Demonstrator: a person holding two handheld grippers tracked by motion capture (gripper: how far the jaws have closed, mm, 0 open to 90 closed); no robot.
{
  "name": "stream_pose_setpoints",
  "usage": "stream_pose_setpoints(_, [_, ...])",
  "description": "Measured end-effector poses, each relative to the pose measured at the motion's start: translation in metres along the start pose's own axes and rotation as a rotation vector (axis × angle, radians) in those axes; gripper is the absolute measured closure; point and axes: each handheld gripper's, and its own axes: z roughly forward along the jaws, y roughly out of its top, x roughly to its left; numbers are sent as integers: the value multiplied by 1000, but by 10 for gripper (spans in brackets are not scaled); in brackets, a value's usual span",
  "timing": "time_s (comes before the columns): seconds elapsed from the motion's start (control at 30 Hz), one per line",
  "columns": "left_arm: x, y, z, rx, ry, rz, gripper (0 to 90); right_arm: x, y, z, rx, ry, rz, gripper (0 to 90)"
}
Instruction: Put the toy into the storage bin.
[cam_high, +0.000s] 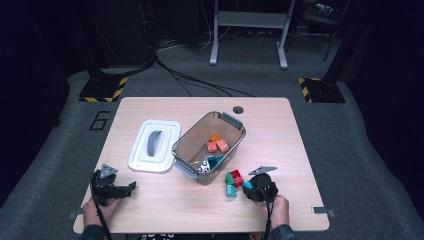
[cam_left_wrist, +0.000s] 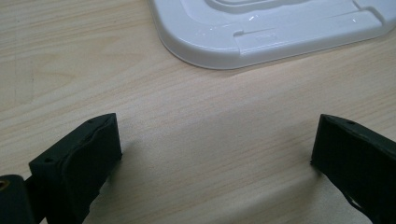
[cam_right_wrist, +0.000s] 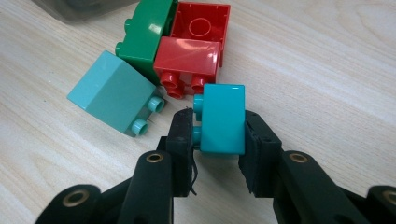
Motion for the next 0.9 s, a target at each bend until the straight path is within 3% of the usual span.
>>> stream_pose_setpoints(0.5, [0,0,0,-1,0,0,13,-15,7,-17,-46,-29,43,677])
stream_pose_setpoints(0.9, [0,0,0,-1,-2,-2,14,-26,19,-29,-77,-59,46,677])
